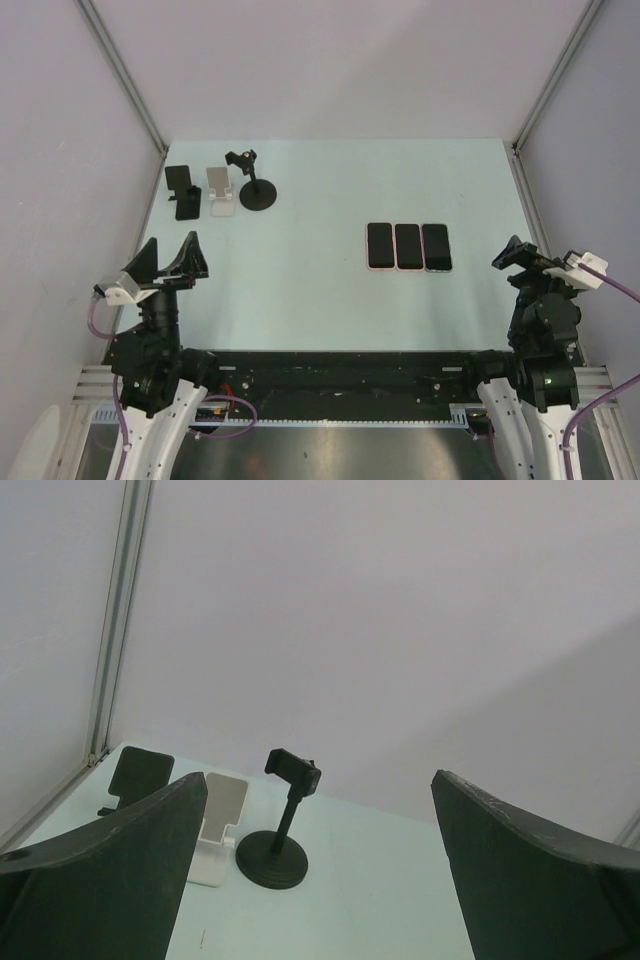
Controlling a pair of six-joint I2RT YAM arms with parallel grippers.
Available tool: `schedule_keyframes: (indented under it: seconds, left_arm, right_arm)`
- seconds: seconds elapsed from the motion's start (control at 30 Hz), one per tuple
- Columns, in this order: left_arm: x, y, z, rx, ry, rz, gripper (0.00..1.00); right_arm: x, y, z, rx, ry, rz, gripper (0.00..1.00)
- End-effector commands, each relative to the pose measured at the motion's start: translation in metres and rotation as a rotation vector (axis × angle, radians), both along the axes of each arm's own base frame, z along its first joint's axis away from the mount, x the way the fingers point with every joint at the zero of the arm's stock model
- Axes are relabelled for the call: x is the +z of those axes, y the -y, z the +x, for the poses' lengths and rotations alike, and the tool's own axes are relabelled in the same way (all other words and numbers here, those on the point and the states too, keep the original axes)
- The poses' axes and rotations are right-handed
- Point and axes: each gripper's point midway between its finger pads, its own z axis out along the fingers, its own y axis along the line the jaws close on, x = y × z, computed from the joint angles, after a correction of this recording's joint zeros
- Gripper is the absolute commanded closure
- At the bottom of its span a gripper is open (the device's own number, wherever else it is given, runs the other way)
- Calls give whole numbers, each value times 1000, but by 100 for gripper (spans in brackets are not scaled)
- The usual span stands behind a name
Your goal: Remove the phone from the phone stand
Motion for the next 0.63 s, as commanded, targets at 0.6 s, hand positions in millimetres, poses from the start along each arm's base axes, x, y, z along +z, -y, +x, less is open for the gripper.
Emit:
schedule_keyframes:
  seconds: [0.6]
  left_arm:
    - [23, -5, -24, 0, 124, -7, 0]
  right_arm:
    - [15, -6, 2, 39, 74, 12, 0]
